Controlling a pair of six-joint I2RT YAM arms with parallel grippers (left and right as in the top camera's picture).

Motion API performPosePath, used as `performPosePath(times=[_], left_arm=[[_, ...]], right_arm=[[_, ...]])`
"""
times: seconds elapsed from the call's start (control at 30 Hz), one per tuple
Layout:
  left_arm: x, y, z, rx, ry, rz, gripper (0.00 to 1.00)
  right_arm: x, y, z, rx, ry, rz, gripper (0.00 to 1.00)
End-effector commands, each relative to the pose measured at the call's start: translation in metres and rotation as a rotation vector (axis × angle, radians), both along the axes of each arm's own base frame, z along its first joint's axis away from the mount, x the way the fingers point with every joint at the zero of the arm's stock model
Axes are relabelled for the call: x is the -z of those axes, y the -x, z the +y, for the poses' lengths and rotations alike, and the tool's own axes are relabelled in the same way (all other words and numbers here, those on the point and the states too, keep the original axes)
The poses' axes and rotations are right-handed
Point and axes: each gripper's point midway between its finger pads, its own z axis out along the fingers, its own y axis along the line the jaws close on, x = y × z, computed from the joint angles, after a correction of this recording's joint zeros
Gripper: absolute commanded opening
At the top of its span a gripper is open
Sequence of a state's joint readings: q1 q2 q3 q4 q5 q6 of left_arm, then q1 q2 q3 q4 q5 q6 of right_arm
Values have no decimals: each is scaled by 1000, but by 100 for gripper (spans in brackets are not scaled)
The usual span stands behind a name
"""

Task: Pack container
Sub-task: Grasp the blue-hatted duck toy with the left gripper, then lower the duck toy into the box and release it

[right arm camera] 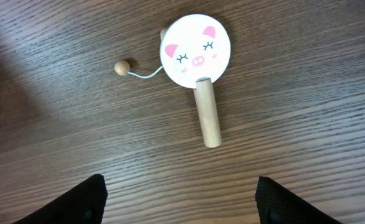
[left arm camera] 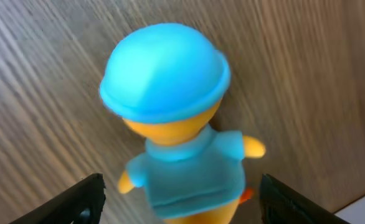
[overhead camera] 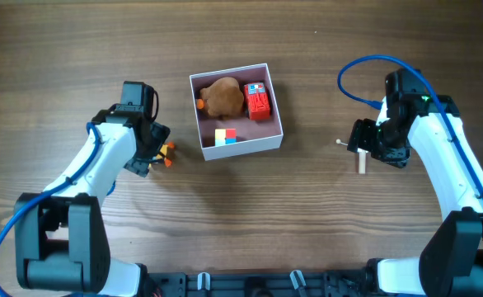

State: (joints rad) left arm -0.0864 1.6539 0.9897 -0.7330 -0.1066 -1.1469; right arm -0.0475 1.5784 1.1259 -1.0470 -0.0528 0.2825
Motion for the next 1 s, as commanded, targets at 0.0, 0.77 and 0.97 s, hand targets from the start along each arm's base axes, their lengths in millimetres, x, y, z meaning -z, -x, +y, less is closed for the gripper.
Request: performPosePath(times=[0.0, 0.77, 0.97], left_arm=[[6, 0, 10, -108, -32, -4, 81], [7, -26, -2, 517, -73, 0, 29], [-58, -42, -9, 699, -112, -96, 13]], right_arm=[[2, 2, 4, -20, -19, 9, 76], [2, 5, 4, -19, -20, 19, 75], [1, 5, 4, -20, -20, 15, 76]])
